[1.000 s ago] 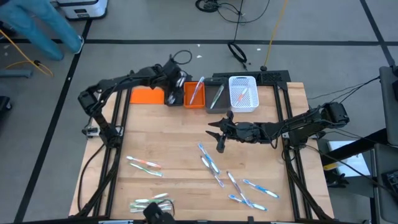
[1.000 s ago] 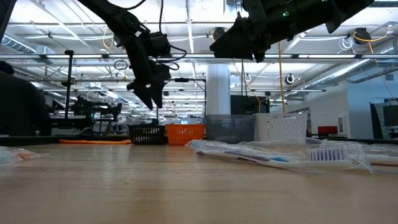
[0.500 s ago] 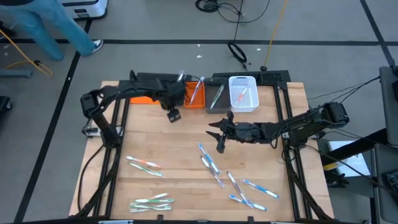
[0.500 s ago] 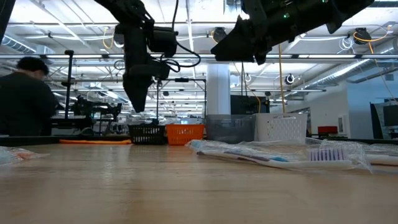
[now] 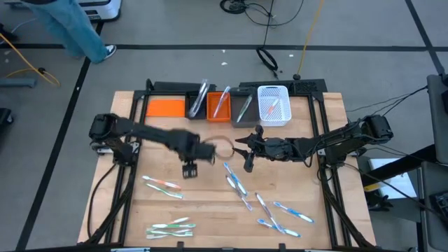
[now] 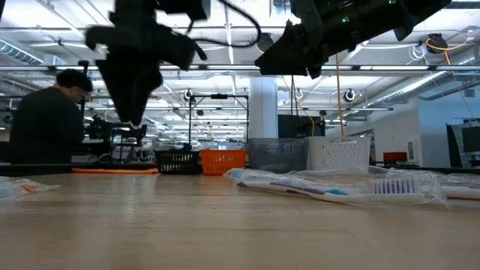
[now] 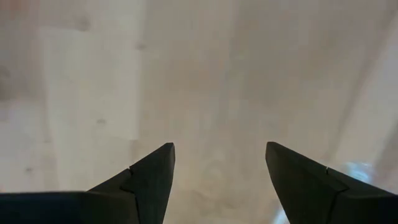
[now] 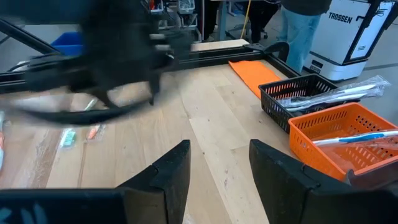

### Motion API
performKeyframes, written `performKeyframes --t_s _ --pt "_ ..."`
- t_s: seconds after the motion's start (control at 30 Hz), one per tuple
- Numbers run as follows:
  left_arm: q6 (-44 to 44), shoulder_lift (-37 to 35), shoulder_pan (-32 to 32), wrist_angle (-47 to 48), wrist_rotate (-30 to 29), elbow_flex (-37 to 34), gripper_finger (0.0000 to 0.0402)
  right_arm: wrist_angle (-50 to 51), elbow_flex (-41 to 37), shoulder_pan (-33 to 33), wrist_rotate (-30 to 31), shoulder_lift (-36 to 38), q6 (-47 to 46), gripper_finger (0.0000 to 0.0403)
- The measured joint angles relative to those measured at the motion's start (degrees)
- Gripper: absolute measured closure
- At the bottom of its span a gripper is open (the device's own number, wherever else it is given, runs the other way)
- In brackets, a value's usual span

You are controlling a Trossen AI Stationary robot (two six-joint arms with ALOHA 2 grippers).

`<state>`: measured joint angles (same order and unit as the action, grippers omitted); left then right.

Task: Pick & Place Toothbrushes
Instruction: Put the orange toothbrush into the white bin

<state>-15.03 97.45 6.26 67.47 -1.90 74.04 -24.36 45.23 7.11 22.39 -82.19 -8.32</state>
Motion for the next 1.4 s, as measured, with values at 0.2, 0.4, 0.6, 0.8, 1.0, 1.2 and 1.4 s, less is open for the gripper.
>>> performKeyframes --t_s 0.2,0.4,0.6,0.8,1.0,1.2,1.4 --pt "-7.25 0.0 12.03 0.19 -4.14 -0.02 0.0147 0.01 0.0 0.0 0.0 0.0 0.0 0.0248" --pt "-14.87 0.0 20.12 0.42 -7.13 -3.32 0.0147 0.02 0.0 0.0 -0.13 0.0 0.0 0.0248" --pt "-20.89 0.0 23.01 2.29 -4.48 -11.21 0.0147 -0.2 -0.01 0.0 -0.13 0.0 0.0 0.0248" --pt "-22.8 0.0 23.02 1.1 0.96 -16.33 0.0147 -0.2 0.0 0.0 -0.15 0.0 0.0 0.0248" --pt "-21.53 0.0 23.02 -1.77 1.99 -19.05 0.0147 -0.2 -0.01 0.0 -0.15 0.0 0.0 0.0248" --pt "-20.74 0.0 23.02 -5.28 2.37 -21.44 0.0147 -0.2 0.0 0.0 -0.15 0.0 0.0 0.0248" --pt "-19.78 -0.22 23.02 -7.81 2.93 -22.7 0.0188 -0.17 0.0 0.0 -0.15 0.0 0.0 0.0248"
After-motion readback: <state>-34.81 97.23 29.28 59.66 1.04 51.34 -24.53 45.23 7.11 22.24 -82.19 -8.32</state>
